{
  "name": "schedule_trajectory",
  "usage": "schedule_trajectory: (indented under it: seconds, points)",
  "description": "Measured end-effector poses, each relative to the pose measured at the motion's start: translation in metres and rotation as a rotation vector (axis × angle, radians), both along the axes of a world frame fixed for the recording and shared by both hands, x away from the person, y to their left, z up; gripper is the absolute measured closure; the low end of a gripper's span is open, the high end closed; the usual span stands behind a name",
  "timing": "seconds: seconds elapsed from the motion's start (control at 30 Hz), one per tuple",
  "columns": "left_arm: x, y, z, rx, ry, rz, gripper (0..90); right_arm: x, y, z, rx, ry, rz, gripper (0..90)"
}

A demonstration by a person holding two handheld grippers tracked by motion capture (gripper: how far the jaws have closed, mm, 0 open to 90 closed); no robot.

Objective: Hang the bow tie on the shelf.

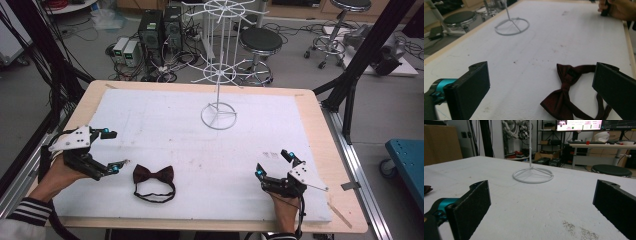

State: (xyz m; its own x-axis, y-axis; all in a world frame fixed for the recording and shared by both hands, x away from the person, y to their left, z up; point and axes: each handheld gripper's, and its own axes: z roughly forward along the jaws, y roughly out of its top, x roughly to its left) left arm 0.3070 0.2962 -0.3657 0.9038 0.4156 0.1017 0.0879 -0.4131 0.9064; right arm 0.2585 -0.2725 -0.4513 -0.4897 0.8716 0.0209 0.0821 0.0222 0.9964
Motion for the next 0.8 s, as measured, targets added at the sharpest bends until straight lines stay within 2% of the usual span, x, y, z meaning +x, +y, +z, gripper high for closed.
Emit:
schedule_trajectory:
  seconds: [0.13, 0.3, 0.43, 0.47, 0.5, 0.6, 0.7, 0.73, 0.8]
  points:
    - [0.006, -0.006, -0.001, 0.028, 0.028, -0.044, 1.7, 0.0, 0.0, 0.0, 0.0, 0.0, -0.001, 0.6]
    - [0.014, -0.012, -0.007, 0.096, 0.062, -0.082, 1.7, 0.0, 0.0, 0.0, 0.001, 0.0, -0.001, 0.6]
    - [0.019, -0.014, -0.01, 0.107, 0.078, -0.094, 1.7, 0.0, 0.0, 0.0, 0.0, 0.0, -0.001, 0.6]
    - [0.02, -0.016, -0.014, 0.152, 0.082, -0.113, 1.7, 0.0, 0.0, 0.0, 0.0, 0.0, 0.0, 0.6]
    - [0.02, -0.016, -0.014, 0.152, 0.082, -0.113, 1.7, 0.0, 0.0, 0.0, 0.0, 0.0, 0.0, 0.6]
    - [0.023, -0.023, -0.02, 0.193, 0.101, -0.133, 1.7, 0.0, 0.0, 0.0, 0.0, -0.003, -0.003, 0.7]
    - [0.024, -0.025, -0.022, 0.208, 0.111, -0.14, 1.7, 0.0, 0.0, 0.0, 0.0, -0.003, -0.002, 0.7]
    - [0.026, -0.027, -0.024, 0.227, 0.114, -0.14, 1.7, 0.0, 0.0, 0.0, 0.0, -0.003, -0.001, 0.6]
    - [0.026, -0.027, -0.025, 0.23, 0.122, -0.141, 1.7, 0.0, 0.0, 0.0, 0.0, -0.003, -0.002, 0.7]
